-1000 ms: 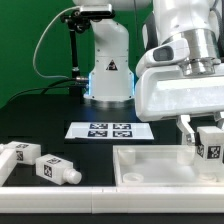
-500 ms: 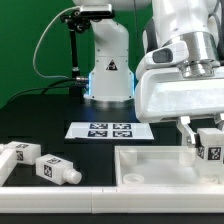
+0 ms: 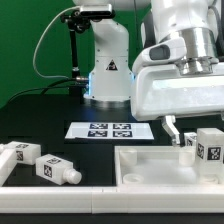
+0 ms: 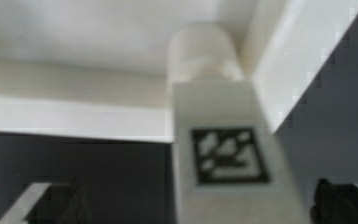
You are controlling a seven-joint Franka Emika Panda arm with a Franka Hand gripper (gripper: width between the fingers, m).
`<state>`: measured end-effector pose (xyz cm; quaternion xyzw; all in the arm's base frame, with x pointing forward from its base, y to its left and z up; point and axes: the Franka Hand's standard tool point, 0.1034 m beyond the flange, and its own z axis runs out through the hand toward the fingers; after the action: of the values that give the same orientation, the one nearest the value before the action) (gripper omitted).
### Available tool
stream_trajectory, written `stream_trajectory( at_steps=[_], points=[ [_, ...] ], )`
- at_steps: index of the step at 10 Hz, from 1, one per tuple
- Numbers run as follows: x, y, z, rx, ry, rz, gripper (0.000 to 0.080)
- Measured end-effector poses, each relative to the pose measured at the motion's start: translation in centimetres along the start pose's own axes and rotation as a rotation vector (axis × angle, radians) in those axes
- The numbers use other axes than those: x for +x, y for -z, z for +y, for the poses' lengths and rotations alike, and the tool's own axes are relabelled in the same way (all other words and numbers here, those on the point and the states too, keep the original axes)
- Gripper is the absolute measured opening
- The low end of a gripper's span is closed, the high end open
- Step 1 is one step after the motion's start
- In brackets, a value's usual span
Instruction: Assemble one leg
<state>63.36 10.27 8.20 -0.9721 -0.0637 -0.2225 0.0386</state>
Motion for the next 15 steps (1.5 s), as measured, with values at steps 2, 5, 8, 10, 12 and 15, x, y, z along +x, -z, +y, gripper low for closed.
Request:
stream_trajectory(
  at_steps=[2, 5, 8, 10, 12, 15],
  points=[
    [1.4, 0.1, 0.2, 0.021, -0.031, -0.185, 0.0649],
    [1.3, -0.1, -0.4, 0.046, -0.09, -0.382, 0.0649],
    [0.3, -0.3, -0.8, 0.04, -0.149, -0.427, 0.0538],
    [0.3, -0.3, -0.9, 0.025, -0.23, -0.43, 0.0391],
    [0.3, -0.3, -0.9, -0.004, -0.366, -0.432, 0.0286],
    [0.4, -0.3, -1.0, -0.075, -0.685, -0.421, 0.0286]
  ],
)
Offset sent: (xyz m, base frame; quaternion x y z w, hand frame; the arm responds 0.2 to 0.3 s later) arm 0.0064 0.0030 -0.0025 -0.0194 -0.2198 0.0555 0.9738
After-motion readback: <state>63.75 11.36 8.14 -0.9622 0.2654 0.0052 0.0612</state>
